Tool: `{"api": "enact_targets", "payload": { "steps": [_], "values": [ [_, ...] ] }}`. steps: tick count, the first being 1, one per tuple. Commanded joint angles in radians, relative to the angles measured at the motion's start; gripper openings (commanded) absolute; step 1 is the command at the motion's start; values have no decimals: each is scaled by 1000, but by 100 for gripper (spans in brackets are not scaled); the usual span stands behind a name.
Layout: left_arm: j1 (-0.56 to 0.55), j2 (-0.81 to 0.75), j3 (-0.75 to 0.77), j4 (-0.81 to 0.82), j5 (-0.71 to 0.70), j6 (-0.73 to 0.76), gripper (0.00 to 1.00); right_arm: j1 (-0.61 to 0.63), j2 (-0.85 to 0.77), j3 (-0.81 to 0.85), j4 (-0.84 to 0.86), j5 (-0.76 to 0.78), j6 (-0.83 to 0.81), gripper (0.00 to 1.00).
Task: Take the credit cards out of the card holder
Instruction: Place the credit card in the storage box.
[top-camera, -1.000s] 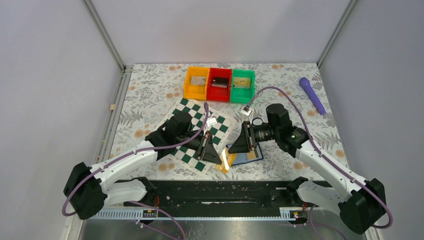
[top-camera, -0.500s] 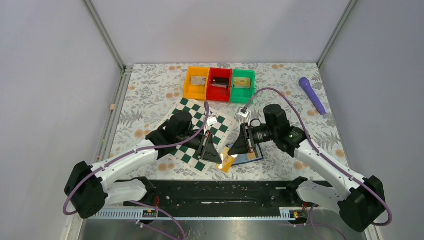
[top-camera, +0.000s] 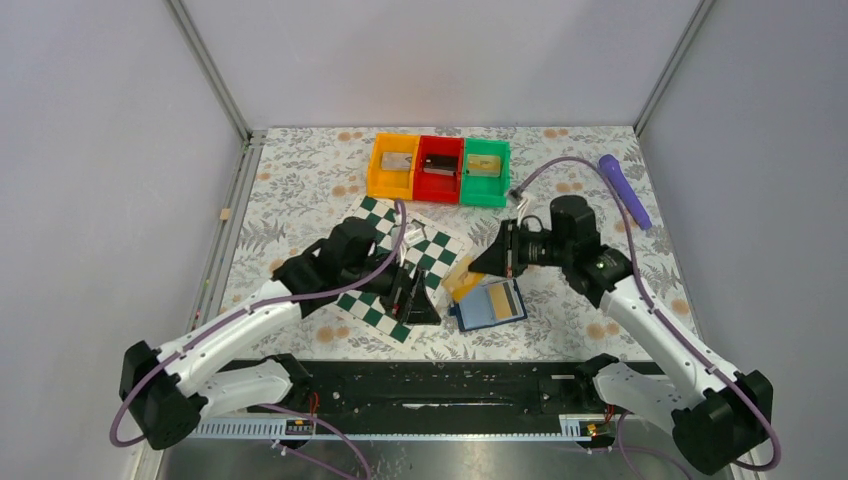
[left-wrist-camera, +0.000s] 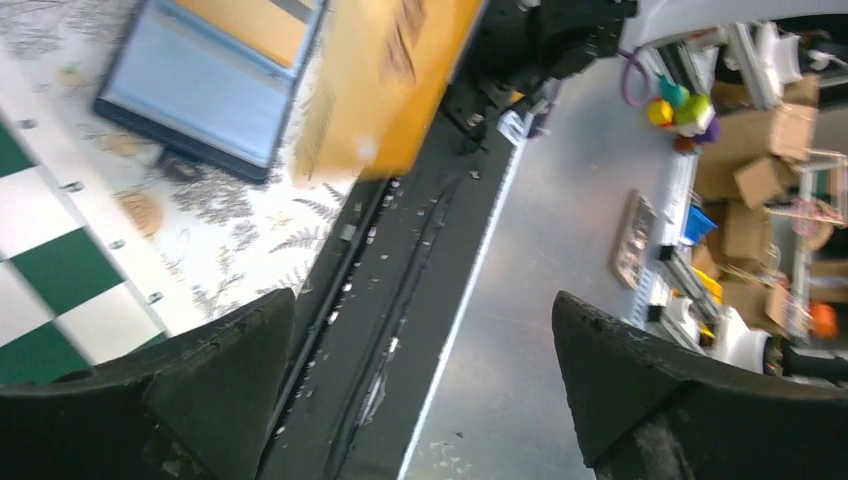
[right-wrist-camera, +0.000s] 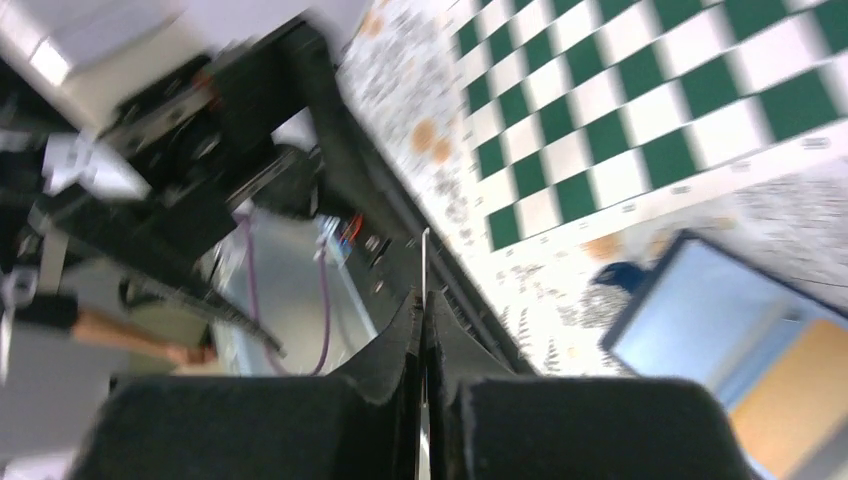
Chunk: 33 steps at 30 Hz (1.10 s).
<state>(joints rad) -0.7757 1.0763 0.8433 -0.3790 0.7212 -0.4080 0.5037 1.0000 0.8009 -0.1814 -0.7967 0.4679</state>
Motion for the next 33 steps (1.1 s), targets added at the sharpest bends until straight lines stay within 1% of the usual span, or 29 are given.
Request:
{"api": "enact_targets", "payload": {
  "steps": [1, 4, 6, 8, 12, 14, 19, 24, 28, 33],
  "values": [
    [3, -114, 69, -136, -254, 96, 99, -121, 55, 116, -10, 183, 40, 0],
    [3, -193, 74, -205, -448, 131, 99, -179, 156, 224, -13, 283, 36, 0],
    [3, -257, 53, -215, -565, 135, 99, -196, 247, 328, -15, 343, 26, 0],
    [3, -317, 23, -211, -665, 133, 99, -210, 341, 416, -20, 414, 20, 0],
    [3, -397, -7, -236, -910, 97, 99, -235, 527, 589, -18, 553, 3, 0],
    [4, -422, -15, -245, -982, 81, 99, -250, 617, 677, -10, 582, -1, 0],
    [4, -422, -13, -288, -1030, 87, 99, -294, 870, 912, -41, 577, 23, 0],
    [3, -394, -2, -298, -999, 115, 99, -329, 1071, 1104, -57, 551, 67, 0],
    [4, -366, 5, -300, -984, 120, 99, -346, 1177, 1175, -52, 530, 109, 0],
    [3, -328, 13, -309, -937, 124, 99, -346, 1264, 1182, 24, 504, 188, 0]
  ]
}}
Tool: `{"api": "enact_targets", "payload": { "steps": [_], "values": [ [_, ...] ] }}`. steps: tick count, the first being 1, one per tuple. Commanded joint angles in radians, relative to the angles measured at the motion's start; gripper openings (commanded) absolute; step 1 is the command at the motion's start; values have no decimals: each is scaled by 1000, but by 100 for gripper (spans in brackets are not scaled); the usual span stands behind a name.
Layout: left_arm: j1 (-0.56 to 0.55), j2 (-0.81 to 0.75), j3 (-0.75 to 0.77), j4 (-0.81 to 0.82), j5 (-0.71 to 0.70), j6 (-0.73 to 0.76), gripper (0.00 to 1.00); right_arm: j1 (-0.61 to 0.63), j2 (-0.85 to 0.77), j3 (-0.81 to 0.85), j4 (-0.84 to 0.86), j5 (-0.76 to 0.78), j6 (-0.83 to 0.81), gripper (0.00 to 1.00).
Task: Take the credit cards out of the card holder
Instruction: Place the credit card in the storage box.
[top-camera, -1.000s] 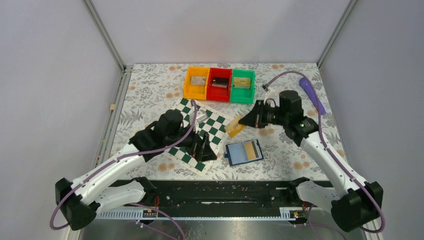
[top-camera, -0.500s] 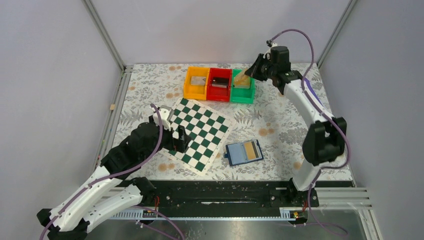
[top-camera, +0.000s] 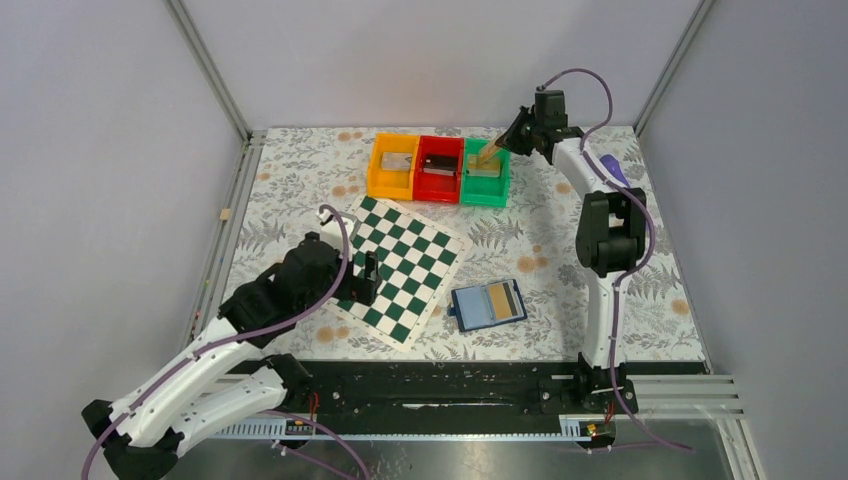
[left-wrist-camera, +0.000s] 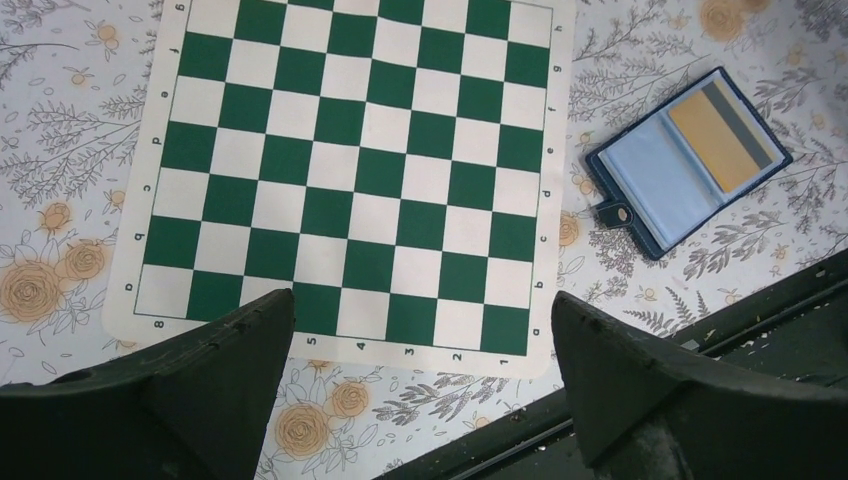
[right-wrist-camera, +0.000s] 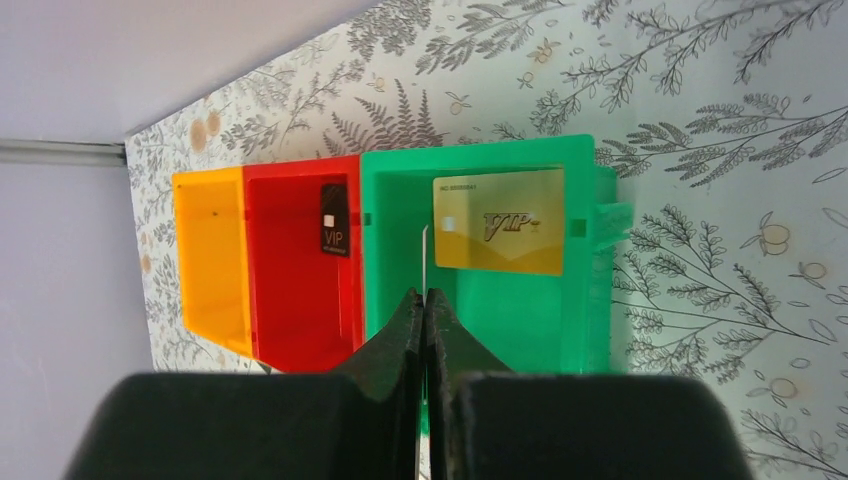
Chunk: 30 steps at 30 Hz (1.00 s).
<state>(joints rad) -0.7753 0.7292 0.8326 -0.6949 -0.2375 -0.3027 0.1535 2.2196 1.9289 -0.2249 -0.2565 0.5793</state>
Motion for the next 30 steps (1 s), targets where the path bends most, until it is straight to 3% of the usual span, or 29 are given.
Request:
{"api": "enact_targets", "payload": {
  "steps": [1, 18, 24, 30],
  "values": [
    [3, 24, 26, 5, 23, 20, 99, 3, 65, 60, 78, -36, 90, 0],
    [4, 77, 31, 0, 40, 20, 99, 3, 225, 165, 132, -67, 158, 1],
    [3, 81, 30, -1, 34, 28, 99, 3, 280, 236, 103, -95, 171, 10],
    [2, 81, 31, -3, 36, 27, 99, 3, 244, 232, 66, -70, 141, 30]
  ]
}}
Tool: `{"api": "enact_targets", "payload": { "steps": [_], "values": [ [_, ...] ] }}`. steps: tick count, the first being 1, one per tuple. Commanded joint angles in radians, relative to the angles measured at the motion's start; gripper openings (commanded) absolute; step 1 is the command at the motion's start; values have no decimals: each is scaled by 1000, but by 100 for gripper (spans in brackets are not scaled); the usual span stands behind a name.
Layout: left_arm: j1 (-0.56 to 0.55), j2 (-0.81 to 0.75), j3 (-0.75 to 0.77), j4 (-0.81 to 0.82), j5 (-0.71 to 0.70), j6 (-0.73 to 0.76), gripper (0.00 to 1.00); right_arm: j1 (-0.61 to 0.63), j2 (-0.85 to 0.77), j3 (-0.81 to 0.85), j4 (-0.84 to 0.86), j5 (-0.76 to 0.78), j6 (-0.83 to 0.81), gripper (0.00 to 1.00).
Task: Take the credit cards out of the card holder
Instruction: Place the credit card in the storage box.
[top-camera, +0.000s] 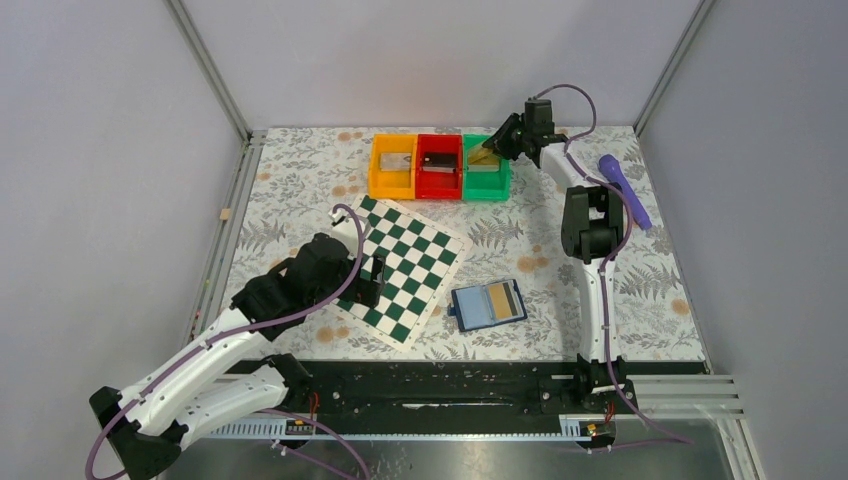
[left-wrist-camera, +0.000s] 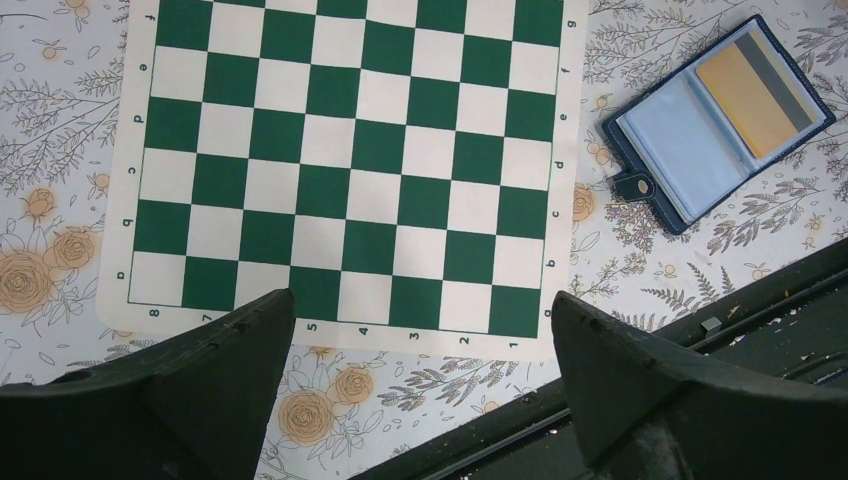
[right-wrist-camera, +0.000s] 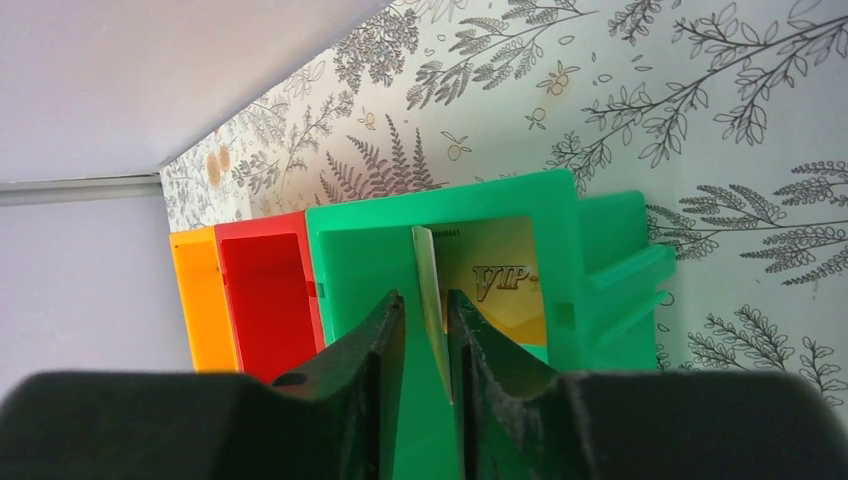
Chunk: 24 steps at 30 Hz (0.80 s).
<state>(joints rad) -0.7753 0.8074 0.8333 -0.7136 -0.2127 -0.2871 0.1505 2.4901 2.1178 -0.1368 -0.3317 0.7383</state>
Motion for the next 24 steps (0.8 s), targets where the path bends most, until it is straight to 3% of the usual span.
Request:
{"api": "enact_targets", "payload": {
  "steps": [1, 10, 18, 24],
  "values": [
    [3, 1, 30, 15, 12, 11, 99, 6, -37, 40, -27, 11, -26, 32],
    [3, 3, 25, 16, 22, 12, 99, -4, -84, 109, -130, 59, -105, 51],
    [4, 11, 25, 15, 18, 17, 99, -29, -134, 151, -233, 81, -142, 55],
    [3, 17, 20, 4, -135, -20, 99, -34, -235, 90, -274, 52, -190, 56]
  ]
}}
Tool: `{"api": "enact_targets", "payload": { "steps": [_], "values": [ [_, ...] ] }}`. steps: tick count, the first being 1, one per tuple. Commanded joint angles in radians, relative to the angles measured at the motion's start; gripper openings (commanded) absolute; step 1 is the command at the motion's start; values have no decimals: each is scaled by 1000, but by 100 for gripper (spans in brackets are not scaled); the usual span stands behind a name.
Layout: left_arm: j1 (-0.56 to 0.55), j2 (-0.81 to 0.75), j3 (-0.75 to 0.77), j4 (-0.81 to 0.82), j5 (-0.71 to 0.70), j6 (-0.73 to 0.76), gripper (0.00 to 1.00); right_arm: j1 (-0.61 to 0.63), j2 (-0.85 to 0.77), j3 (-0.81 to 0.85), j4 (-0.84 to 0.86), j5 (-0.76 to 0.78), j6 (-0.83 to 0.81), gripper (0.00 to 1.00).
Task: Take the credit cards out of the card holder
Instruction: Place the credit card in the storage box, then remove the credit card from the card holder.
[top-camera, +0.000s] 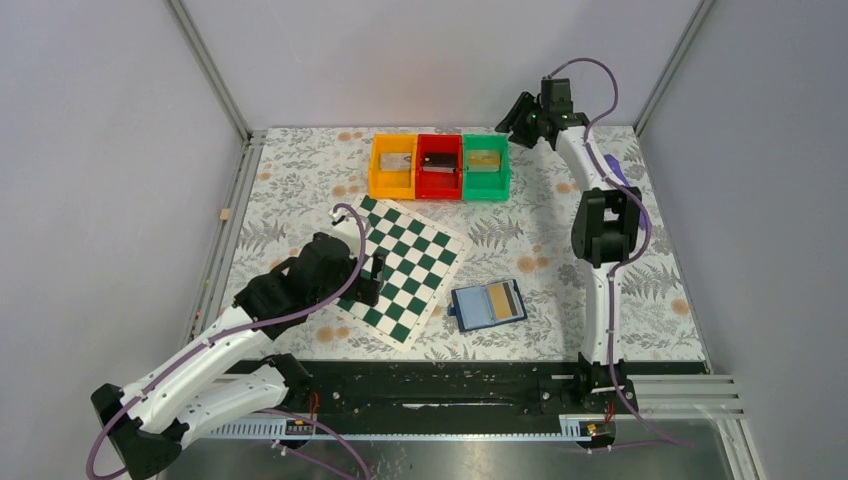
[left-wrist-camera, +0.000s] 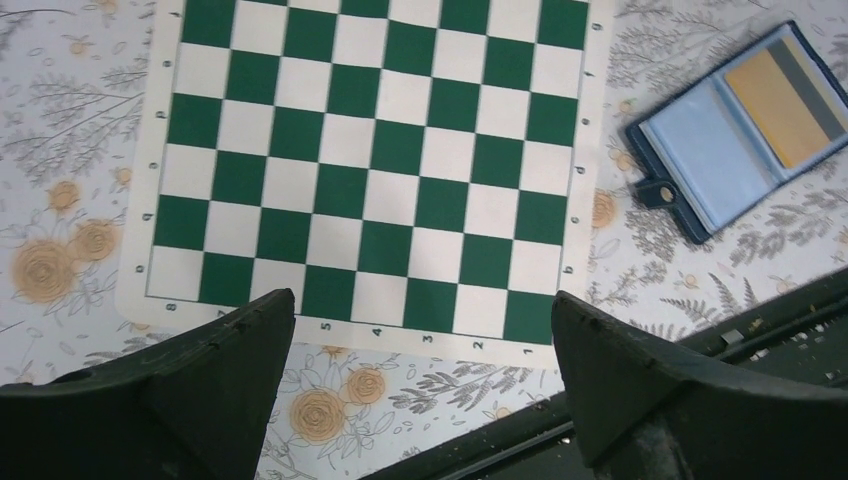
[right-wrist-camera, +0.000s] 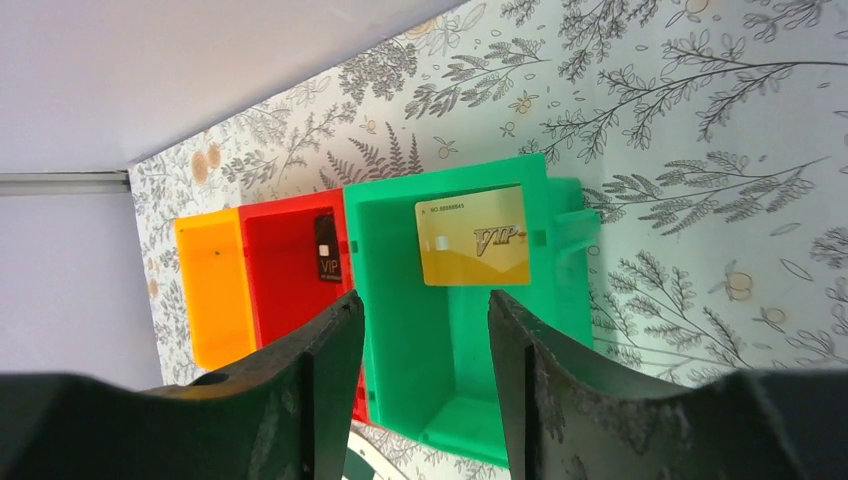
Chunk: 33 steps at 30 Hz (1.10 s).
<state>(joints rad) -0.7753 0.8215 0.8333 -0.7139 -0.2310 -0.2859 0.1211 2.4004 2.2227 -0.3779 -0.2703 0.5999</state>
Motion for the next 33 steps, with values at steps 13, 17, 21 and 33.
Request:
{"api": "enact_targets", "payload": {
  "steps": [13, 17, 21, 33],
  "values": [
    [11, 2, -9, 35, 59, -58, 98, 8, -744, -816, 89, -129, -42, 52],
    [11, 34, -21, 87, 188, -133, 96, 30, -988, -1100, 113, -153, -45, 50],
    [8, 111, -54, 232, 415, -256, 87, 75, -1184, -1357, 98, -127, -69, 49],
    [-150, 525, -36, 784, 598, -446, 69, 114, -1433, -1732, 205, -272, -97, 39]
  ]
}}
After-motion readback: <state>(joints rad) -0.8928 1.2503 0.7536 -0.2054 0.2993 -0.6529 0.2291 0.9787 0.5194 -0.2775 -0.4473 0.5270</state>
